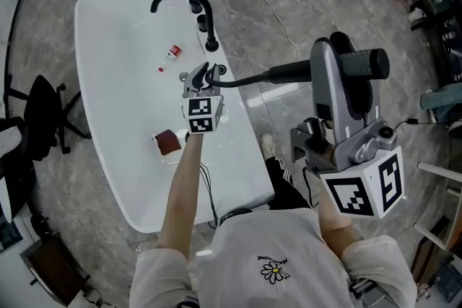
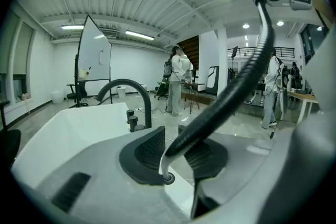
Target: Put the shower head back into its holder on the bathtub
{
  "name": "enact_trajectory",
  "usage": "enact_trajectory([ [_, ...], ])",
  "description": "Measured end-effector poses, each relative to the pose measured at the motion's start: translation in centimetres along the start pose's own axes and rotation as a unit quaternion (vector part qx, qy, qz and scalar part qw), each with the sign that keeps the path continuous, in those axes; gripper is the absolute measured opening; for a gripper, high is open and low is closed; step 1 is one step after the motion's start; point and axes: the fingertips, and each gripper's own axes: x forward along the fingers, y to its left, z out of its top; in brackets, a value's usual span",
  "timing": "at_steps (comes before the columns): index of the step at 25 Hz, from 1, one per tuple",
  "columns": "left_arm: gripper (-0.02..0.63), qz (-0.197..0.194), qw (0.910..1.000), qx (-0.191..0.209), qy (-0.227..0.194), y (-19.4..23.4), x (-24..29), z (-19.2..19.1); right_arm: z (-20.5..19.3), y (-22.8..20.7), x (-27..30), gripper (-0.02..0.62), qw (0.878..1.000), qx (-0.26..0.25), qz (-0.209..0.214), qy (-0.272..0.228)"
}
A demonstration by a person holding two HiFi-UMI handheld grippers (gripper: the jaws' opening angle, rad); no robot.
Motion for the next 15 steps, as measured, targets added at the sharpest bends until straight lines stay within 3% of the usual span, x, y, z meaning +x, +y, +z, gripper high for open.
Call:
enact_trajectory([
  [5,0.086,-0.023,0.9997,0.007,0.01,-1.9,1.1,-1.5,-2.1,0.8,2.1,0.118,0.999,-0.017,0.022,0.015],
  [10,0.091,-0.032,0.9992,-0.025,0.003,-2.7,0.3,-3.0,-4.6,0.9,4.8,0.118,0.999,-0.022,0.037,0.021],
  [15,0.095,-0.012,0.9982,-0.058,0.011,-1.6,-0.7,-5.9,-8.4,0.9,7.8,0.118,0.996,-0.054,0.05,0.041],
])
